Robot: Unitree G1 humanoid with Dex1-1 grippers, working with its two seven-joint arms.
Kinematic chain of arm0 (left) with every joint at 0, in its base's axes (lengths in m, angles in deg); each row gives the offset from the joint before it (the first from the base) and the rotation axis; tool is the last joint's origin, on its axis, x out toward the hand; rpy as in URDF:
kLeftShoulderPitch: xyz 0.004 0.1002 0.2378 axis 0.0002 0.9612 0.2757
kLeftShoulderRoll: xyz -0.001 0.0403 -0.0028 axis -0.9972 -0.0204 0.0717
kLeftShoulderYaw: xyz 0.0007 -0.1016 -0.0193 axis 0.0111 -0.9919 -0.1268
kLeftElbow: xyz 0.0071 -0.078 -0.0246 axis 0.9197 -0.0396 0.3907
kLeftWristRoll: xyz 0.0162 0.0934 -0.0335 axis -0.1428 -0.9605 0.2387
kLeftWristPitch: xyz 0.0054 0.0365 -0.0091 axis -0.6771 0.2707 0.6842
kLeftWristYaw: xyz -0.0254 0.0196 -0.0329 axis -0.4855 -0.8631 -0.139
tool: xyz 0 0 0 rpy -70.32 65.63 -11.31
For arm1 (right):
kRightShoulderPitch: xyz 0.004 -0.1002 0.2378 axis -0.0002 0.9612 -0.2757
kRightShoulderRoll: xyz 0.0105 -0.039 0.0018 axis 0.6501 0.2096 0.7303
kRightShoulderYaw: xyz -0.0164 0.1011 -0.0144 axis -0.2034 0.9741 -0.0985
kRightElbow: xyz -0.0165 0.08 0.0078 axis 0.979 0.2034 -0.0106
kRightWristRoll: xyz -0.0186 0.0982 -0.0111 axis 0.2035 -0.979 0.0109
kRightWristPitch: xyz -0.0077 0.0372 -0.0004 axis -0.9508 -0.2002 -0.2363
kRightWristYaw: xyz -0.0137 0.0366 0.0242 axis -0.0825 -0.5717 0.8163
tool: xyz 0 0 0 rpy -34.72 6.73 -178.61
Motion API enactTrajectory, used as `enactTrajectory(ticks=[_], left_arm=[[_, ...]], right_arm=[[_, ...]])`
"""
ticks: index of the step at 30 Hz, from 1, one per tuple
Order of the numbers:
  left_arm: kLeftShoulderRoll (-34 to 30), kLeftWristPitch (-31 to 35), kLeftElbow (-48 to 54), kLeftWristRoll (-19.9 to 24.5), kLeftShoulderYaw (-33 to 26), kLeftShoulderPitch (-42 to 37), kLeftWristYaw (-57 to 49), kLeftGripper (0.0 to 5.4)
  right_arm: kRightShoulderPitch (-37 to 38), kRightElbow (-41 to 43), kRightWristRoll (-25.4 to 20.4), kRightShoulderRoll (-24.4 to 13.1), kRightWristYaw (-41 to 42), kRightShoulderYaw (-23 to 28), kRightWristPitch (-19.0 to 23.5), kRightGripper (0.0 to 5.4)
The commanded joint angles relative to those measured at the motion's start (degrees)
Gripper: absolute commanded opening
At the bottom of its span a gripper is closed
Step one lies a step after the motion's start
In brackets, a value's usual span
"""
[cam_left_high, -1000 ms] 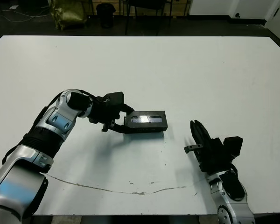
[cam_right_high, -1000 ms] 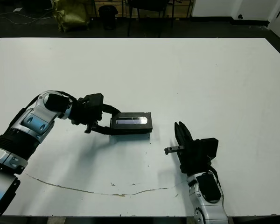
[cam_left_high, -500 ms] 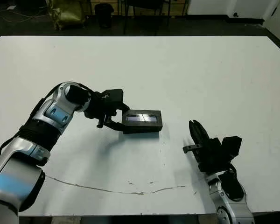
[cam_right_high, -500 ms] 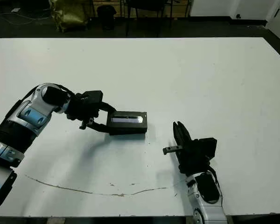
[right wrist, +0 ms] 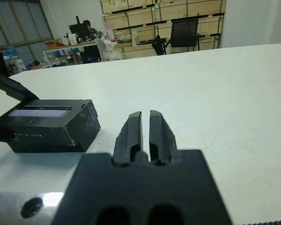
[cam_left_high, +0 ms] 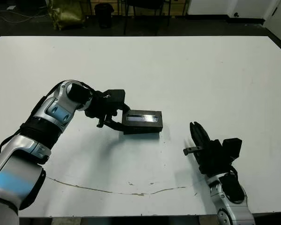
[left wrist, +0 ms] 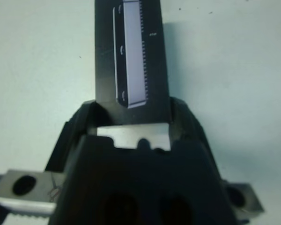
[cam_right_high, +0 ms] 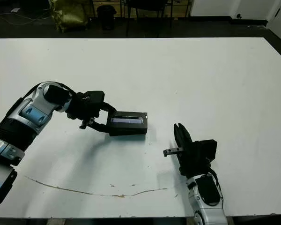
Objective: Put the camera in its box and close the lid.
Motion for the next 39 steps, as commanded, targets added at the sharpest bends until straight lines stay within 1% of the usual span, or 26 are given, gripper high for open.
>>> enactTrajectory(ticks=[1,6,8,13,15,18,23,26,29,32,35,36,39], left_arm=[[-1.5,0.5,-1.9,-2.4,0.8,0.9,0.2,2.26],[-0.6,1.6,-1.4,-1.9,0.5,1.9,-1.0,2.26],[-0.6,3.4,0.5,-2.0,0.5,2.9,-1.9,2.26],[-2.1,12.1,9.7,-3.2,1.3,5.3,-3.4,2.26],[-2.9,14.5,12.3,-3.8,1.6,5.9,-3.5,2.26],[-4.1,14.9,14.3,-4.8,2.3,6.2,-3.7,2.26],[-5.0,16.4,16.5,-6.3,3.2,6.2,-3.9,2.26],[-5.4,16.4,17.1,-6.7,3.7,5.9,-3.8,2.26],[-5.5,15.8,16.9,-6.7,3.9,5.6,-3.6,2.26],[-5.3,15.3,16.4,-6.5,3.9,5.3,-3.4,2.26],[-4.9,15.3,16.2,-6.6,4.1,4.9,-3.3,2.26],[-4.6,15.4,15.9,-6.6,4.2,4.7,-3.4,2.26],[-4.0,15.1,15.3,-6.6,4.4,4.5,-3.9,2.26]], right_arm=[[0.7,-1.1,0.5,-0.4,0.0,0.1,-0.5,0.0],[0.9,-0.8,0.4,-0.3,-0.1,0.2,0.0,0.0],[1.0,-0.7,0.9,-0.3,-0.4,0.2,-0.1,0.0],[1.2,0.0,0.8,0.0,-1.1,0.1,0.9,0.0],[1.3,0.3,1.2,-0.1,-1.4,0.0,1.2,0.0],[1.4,0.8,1.3,-0.1,-1.7,-0.2,1.9,0.0],[1.2,-0.1,1.0,0.1,-1.3,0.0,0.8,0.0],[1.1,-0.4,0.6,0.1,-0.9,0.1,0.5,0.0],[1.3,0.1,0.8,0.3,-1.4,0.1,1.2,0.0],[1.3,-0.3,0.8,0.2,-1.0,0.1,0.6,0.0],[1.3,0.2,1.2,0.3,-1.8,0.1,1.6,0.0],[1.3,0.1,1.0,0.3,-1.5,0.1,1.3,0.0],[0.5,-1.9,-0.7,-0.1,0.9,0.6,-1.4,0.0]])
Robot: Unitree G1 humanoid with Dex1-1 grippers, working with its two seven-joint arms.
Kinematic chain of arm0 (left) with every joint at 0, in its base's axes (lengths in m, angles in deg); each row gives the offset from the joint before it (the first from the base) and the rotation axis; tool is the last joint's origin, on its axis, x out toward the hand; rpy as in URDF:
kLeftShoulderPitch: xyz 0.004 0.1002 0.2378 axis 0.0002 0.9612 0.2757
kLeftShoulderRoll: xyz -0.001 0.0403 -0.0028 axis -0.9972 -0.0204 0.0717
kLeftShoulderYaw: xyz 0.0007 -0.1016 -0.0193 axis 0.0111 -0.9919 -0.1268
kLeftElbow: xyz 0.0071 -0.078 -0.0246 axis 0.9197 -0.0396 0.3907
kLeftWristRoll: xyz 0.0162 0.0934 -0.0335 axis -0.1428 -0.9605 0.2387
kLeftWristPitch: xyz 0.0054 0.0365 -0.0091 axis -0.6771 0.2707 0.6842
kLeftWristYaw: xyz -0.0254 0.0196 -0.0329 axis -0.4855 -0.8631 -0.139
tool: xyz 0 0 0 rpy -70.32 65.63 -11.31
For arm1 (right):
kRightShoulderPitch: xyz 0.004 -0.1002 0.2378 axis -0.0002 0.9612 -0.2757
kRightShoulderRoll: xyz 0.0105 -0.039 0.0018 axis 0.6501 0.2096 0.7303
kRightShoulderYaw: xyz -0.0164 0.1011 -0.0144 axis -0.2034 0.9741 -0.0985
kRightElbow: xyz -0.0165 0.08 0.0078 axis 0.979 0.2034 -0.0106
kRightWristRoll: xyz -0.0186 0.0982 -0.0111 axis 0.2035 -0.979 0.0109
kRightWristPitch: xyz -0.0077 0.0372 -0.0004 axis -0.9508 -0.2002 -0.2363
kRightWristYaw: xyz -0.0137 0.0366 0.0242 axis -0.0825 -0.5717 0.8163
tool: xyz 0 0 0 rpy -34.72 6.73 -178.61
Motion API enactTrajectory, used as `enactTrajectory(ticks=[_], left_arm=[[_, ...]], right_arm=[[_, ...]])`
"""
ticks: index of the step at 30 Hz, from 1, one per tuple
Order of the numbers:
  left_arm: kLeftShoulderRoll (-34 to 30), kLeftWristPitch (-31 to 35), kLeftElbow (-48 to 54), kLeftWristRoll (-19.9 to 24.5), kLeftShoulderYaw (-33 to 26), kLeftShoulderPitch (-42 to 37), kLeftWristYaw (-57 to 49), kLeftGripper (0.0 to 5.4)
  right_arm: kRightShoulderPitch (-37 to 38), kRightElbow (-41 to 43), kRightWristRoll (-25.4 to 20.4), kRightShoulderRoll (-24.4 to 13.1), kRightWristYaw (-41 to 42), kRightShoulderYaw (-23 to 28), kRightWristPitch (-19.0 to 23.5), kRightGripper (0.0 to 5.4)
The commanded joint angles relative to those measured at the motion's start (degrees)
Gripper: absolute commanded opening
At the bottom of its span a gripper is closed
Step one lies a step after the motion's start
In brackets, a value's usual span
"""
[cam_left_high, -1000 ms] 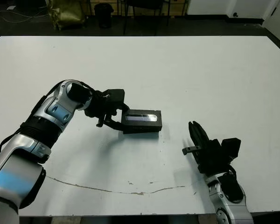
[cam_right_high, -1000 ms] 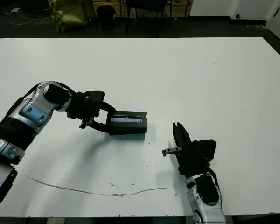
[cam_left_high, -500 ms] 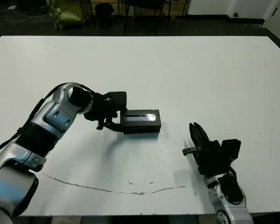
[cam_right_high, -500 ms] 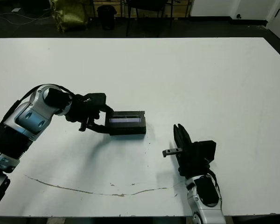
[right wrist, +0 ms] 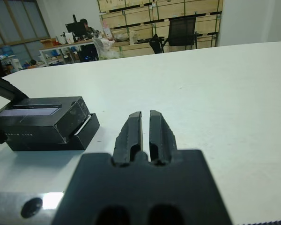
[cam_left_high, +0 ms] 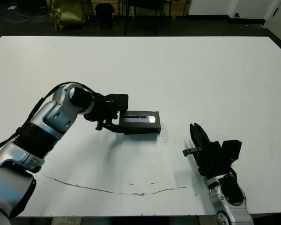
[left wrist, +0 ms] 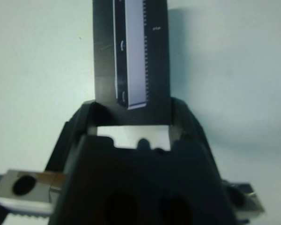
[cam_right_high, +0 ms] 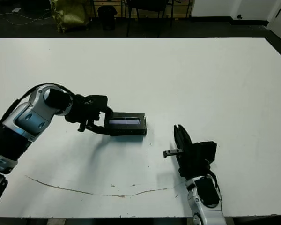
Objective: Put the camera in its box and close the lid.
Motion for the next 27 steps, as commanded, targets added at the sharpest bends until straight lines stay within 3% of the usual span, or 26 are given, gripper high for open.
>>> enactTrajectory(ticks=[1,4,9,17,27], left_arm=[[-0.1,0.0,-1.8,-1.9,1.5,0.9,-0.3,2.26],[0.2,-0.9,-1.9,-2.1,1.7,0.9,-0.8,2.26],[1.0,-2.1,-3.3,-2.1,1.8,1.0,-1.6,2.26],[2.2,-3.0,-5.6,-2.4,1.6,1.0,-2.8,2.26],[3.3,-0.1,-6.2,-2.2,1.9,-0.7,-1.7,2.26]], right_arm=[[-0.9,-3.1,-1.4,-0.9,2.3,1.0,-2.4,0.0],[-2.3,-5.5,0.0,-2.1,3.2,1.5,-4.5,0.0],[-4.8,-7.2,1.9,-4.2,4.4,1.1,-4.5,0.0],[-7.6,-7.1,5.2,-4.5,2.0,-0.1,0.3,0.0],[-8.0,-6.9,5.2,-4.2,1.4,-0.8,1.3,0.0]])
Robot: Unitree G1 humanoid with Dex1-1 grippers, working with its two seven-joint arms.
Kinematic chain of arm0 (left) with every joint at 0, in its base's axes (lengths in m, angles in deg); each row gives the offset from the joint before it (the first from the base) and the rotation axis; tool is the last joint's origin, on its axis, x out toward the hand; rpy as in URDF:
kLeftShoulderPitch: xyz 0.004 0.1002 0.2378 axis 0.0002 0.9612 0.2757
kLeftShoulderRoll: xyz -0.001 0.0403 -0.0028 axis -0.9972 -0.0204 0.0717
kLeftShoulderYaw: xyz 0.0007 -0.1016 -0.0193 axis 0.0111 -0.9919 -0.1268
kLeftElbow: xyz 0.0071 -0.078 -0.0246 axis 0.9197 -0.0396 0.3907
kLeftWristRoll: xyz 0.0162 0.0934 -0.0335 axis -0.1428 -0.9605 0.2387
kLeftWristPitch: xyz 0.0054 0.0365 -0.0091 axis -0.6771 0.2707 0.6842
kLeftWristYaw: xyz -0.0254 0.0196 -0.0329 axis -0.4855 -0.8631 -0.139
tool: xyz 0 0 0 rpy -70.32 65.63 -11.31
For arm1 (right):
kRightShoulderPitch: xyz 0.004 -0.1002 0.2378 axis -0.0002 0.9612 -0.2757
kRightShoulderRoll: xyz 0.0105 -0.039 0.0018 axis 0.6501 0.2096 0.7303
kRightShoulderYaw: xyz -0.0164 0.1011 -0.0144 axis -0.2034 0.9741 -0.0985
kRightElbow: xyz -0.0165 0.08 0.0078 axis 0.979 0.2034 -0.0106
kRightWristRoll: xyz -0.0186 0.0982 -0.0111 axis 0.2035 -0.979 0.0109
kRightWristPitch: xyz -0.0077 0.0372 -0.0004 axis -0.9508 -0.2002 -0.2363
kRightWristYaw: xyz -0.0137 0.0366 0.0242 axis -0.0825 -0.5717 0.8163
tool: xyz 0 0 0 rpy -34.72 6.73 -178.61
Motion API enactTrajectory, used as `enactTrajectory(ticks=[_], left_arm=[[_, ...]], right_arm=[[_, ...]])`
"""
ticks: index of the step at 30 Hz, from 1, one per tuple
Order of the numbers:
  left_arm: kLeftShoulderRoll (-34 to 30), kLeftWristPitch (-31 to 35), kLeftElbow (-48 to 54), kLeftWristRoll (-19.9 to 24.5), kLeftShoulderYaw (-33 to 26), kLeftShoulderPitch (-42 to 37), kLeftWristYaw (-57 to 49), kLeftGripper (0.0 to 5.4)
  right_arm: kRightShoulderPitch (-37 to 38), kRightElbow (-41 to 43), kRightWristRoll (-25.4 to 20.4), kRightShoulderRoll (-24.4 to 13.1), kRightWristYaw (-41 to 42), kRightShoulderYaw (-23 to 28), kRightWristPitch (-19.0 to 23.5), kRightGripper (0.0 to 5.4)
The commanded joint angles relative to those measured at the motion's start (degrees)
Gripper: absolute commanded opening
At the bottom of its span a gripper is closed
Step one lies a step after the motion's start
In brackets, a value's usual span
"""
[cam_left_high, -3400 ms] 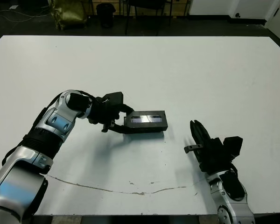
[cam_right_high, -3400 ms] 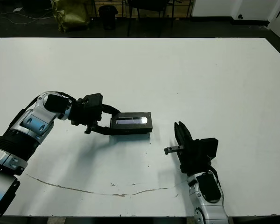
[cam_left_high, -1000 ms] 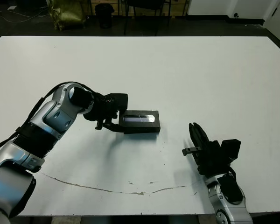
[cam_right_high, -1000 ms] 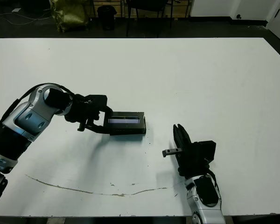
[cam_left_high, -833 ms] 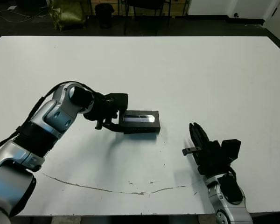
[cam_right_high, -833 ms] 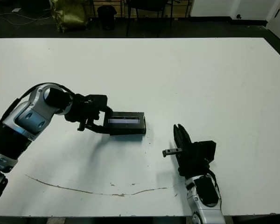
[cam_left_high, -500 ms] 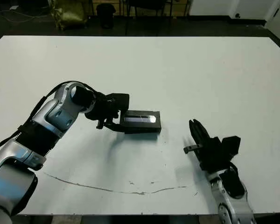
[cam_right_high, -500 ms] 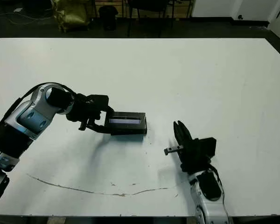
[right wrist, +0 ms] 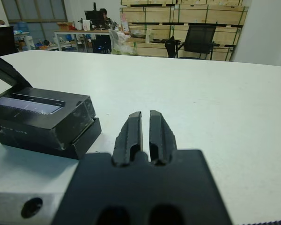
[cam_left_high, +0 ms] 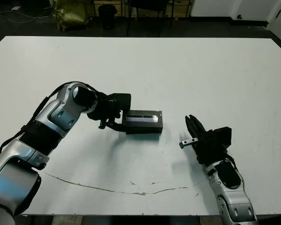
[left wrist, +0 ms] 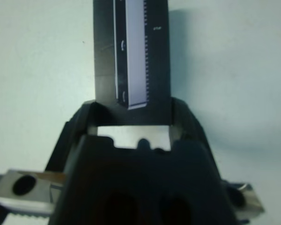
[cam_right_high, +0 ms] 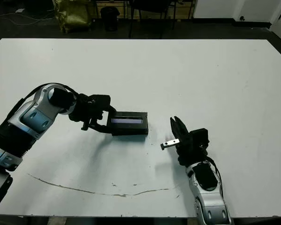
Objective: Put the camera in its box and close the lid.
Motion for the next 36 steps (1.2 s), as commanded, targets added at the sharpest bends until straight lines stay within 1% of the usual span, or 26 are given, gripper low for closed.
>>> enactTrajectory(ticks=[1,9,14,17,19,26,29,34,36], left_arm=[[1.0,2.7,-1.9,-1.8,1.5,0.6,-0.5,2.26],[1.4,5.1,-2.8,-1.6,2.1,-2.1,1.6,2.26],[1.6,4.5,-4.3,-2.0,2.7,-4.0,2.7,2.26],[1.7,4.6,-4.8,-2.3,3.1,-4.9,3.3,2.26],[1.9,5.0,-5.3,-2.6,3.5,-5.5,3.7,2.26],[2.6,5.4,-8.4,-3.3,4.7,-8.3,5.8,2.26],[3.1,5.5,-10.3,-3.6,5.0,-9.5,6.5,2.26],[3.4,5.8,-10.8,-4.1,5.3,-10.3,6.6,2.26],[3.9,7.2,-11.1,-4.1,5.4,-10.5,6.5,2.26]], right_arm=[[0.3,0.0,0.4,-0.3,-0.5,0.1,1.6,0.0],[0.9,0.8,0.1,-0.3,-0.3,-0.1,2.1,0.0],[1.3,1.6,-0.9,0.1,0.1,-0.2,2.9,0.0],[1.6,2.0,-0.2,0.1,-0.4,-0.4,3.3,0.0],[1.7,1.9,-0.1,0.1,-0.4,-0.4,2.8,0.0],[2.2,2.4,-0.6,0.6,-0.6,-0.3,3.1,0.0],[2.3,2.0,-0.7,0.5,-0.2,-0.3,2.1,0.0],[2.4,1.8,-1.1,0.4,0.1,-0.1,2.1,0.0],[2.4,1.5,-1.2,0.3,0.3,-0.1,1.5,0.0]])
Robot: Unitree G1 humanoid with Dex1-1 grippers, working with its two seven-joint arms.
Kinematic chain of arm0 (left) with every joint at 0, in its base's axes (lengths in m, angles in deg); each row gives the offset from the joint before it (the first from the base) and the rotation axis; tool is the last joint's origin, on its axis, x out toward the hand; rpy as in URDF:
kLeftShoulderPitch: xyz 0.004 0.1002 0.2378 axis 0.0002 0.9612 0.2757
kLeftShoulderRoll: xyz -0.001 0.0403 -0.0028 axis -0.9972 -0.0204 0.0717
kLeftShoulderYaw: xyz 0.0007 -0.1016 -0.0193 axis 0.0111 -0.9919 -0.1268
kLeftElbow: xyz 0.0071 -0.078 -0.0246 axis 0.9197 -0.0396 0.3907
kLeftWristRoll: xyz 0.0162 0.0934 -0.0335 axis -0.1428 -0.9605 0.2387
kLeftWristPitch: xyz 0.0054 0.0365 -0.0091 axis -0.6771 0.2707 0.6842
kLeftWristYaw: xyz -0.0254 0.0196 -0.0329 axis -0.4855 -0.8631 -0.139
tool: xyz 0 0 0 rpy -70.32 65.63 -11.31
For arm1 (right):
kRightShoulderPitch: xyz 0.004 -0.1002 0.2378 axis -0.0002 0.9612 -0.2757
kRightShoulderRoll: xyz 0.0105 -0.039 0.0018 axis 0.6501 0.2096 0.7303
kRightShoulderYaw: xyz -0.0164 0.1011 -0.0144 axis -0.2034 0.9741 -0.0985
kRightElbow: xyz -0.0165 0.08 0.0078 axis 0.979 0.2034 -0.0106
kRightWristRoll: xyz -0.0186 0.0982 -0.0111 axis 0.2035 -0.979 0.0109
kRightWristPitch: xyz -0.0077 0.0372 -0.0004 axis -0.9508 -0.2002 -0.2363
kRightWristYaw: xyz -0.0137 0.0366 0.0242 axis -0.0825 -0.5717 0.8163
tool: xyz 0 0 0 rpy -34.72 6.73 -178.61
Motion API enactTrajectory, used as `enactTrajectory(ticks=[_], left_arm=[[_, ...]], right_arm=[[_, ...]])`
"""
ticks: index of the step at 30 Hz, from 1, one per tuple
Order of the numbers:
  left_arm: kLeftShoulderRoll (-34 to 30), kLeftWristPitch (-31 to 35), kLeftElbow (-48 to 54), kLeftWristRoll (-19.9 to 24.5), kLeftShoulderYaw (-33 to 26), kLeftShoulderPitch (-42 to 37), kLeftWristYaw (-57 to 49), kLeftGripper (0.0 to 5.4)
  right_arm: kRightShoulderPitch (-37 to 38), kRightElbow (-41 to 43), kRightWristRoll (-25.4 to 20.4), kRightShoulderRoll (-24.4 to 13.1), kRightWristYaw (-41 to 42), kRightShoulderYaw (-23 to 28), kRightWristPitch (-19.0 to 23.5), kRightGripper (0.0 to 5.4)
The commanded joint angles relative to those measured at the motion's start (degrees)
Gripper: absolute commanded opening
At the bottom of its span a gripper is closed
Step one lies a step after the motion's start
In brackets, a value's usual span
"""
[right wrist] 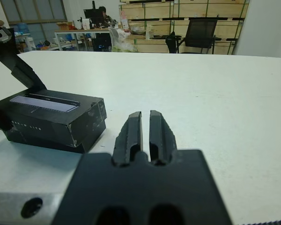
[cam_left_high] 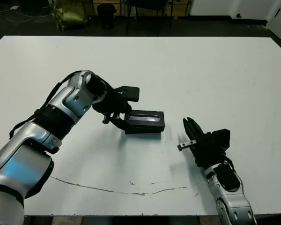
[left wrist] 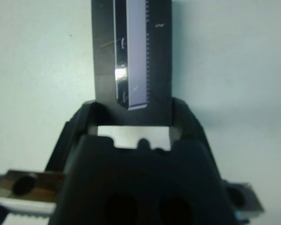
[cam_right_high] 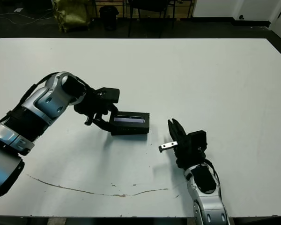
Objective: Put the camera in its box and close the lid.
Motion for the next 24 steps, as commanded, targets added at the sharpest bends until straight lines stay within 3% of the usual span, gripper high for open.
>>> enactTrajectory(ticks=[1,12,24], left_arm=[[0.1,2.3,-1.8,-2.4,0.7,-0.8,-0.9,2.26],[1.0,9.0,-0.5,-0.6,-0.8,0.0,-1.3,2.26],[-1.8,16.7,10.6,2.6,-5.2,2.4,-1.9,2.26]], right_arm=[[0.7,-0.9,-0.3,-0.4,0.2,0.3,-0.4,0.0],[0.8,-0.9,-0.8,-0.2,0.2,0.5,0.2,0.0],[0.9,-1.9,-1.2,-0.1,0.4,0.5,-0.4,0.0]])
